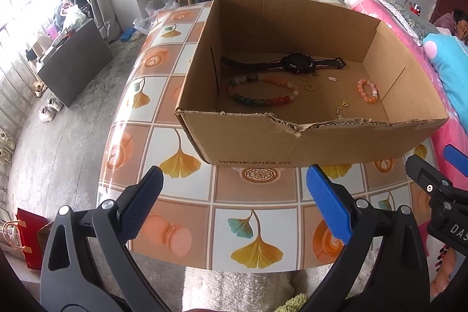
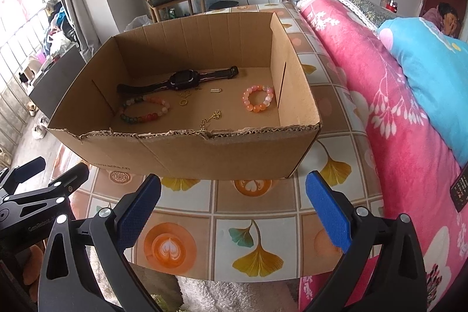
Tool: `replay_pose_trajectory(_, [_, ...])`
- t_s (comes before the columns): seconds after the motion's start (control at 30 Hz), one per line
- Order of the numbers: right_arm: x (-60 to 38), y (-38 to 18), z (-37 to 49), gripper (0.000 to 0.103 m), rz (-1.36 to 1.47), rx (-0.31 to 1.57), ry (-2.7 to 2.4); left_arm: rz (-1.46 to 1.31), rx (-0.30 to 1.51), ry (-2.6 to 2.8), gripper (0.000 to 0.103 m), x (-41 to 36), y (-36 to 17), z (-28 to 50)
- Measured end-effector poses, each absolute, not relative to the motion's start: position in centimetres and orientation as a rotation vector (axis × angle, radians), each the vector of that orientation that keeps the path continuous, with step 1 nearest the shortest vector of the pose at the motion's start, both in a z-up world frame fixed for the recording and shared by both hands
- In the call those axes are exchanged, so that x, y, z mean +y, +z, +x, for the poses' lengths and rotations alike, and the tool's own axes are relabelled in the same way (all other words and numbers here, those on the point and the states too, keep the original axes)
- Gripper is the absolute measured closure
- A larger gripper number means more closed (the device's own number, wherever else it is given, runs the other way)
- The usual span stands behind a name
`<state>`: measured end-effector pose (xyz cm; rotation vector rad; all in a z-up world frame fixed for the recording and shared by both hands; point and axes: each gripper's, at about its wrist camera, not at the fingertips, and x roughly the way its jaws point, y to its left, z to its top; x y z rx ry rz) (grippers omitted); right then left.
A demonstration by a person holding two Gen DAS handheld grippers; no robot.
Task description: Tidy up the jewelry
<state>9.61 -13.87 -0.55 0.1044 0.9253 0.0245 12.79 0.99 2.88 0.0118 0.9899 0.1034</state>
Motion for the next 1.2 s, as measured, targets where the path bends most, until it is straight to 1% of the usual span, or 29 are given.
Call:
replay_pose_trajectory(0.37, [-14.9, -2.3, 12.0, 0.007, 0.146, 0.968, 0.031, 0.032, 1.05, 0.121, 0.008, 1.0, 0.9, 15.4])
replay_pose_trajectory(0.67, [-15.5, -2.7, 13.6, 0.006, 0.148, 0.965, 0.032, 0.044, 1.071, 0.111, 0.008, 0.6, 0.2, 16.7])
replay_pose_trajectory(1.2, [-15.0, -2.6, 12.6, 0.006, 0.148, 0.954, 0.045, 0.042, 1.062, 0.124, 0.008, 0.5, 0.8, 15.1])
